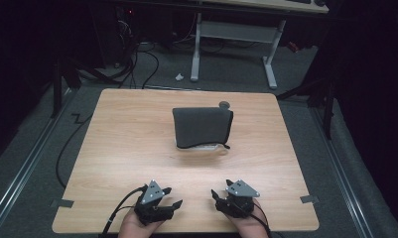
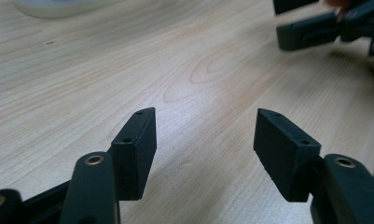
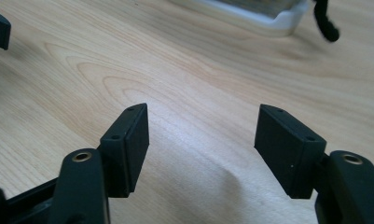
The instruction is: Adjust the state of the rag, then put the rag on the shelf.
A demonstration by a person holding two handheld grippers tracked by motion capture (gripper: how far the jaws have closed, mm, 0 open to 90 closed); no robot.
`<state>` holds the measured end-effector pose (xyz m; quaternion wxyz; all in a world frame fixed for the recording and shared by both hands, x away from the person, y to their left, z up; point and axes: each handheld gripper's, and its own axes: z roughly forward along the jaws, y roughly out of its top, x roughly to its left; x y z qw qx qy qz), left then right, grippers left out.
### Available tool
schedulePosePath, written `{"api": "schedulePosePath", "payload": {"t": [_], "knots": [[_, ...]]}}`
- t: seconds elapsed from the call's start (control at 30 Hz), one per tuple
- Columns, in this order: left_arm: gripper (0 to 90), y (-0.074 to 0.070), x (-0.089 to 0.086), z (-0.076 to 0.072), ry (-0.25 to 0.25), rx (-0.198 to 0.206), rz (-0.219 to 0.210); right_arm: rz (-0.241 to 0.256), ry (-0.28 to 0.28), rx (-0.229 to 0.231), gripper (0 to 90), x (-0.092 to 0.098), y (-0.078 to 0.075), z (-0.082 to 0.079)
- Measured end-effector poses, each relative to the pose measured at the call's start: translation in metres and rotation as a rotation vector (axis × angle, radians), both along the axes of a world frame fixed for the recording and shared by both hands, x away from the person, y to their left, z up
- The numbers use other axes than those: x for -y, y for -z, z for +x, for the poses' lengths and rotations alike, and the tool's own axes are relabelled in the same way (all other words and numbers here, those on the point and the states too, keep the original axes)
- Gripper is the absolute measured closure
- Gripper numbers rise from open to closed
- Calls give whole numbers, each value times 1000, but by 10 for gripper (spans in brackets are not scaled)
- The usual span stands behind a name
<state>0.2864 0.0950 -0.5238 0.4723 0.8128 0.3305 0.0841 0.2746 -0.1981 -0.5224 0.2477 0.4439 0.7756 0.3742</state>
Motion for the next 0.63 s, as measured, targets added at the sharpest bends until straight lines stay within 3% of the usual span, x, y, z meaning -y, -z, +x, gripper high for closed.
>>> {"api": "schedulePosePath", "payload": {"t": [0.1, 0.17, 0.23, 0.33, 0.47, 0.63], "knots": [[395, -3, -7, 3, -9, 7, -3, -27, -5, 7, 353, -2, 2, 3], [393, -5, -11, 5, -26, 19, 1, -17, -3, 7, 352, -1, 1, 5], [392, -8, -16, 5, -45, 23, -20, -18, -2, 13, 349, 0, 1, 3], [390, -10, -23, 5, -65, 20, -51, -20, 0, 13, 349, 3, 1, 0], [389, -9, -28, 7, -81, 15, -50, 7, 17, 15, 349, 6, -2, 2], [390, -9, -33, 10, -87, 0, -67, 4, 10, 16, 339, 6, -1, 4]]}}
